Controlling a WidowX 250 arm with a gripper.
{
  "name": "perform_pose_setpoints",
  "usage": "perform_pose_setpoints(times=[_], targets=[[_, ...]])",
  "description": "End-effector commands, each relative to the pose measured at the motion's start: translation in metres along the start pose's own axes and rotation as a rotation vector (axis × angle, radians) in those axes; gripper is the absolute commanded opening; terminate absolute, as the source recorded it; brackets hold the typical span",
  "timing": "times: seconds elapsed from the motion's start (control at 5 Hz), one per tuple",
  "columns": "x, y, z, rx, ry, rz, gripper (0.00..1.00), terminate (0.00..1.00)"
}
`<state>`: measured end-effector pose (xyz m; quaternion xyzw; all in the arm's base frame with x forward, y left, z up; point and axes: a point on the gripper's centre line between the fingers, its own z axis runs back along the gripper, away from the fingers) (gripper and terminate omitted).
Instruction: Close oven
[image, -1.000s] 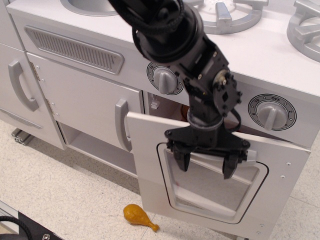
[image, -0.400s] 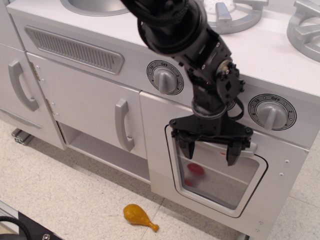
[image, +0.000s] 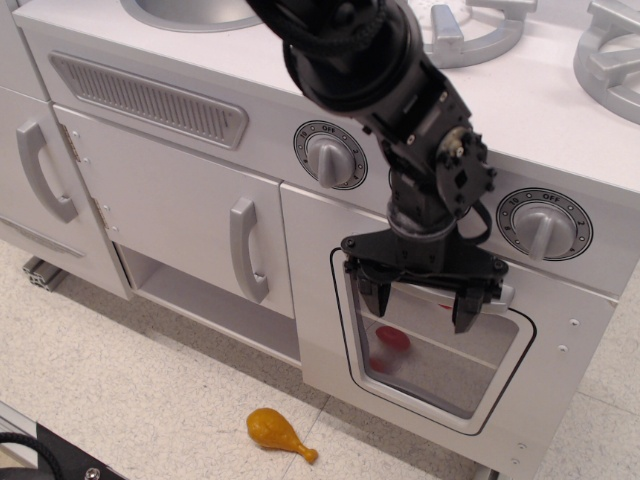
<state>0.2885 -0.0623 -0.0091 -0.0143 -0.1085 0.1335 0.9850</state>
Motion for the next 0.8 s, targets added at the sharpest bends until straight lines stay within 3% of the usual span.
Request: perform_pose_setpoints(times=[0.0,0.2,0.4,0.6], targets=[[0.003,0.007,0.032,-0.034,0.003,0.032,1.00,0.00],[-0.015,0.012,0.048,-0.053,0.055,-0.004,1.00,0.00],[-0.015,0.012,0.048,-0.053,0.055,-0.004,1.00,0.00],[-0.015,0.012,0.048,-0.053,0.055,-0.004,1.00,1.00]])
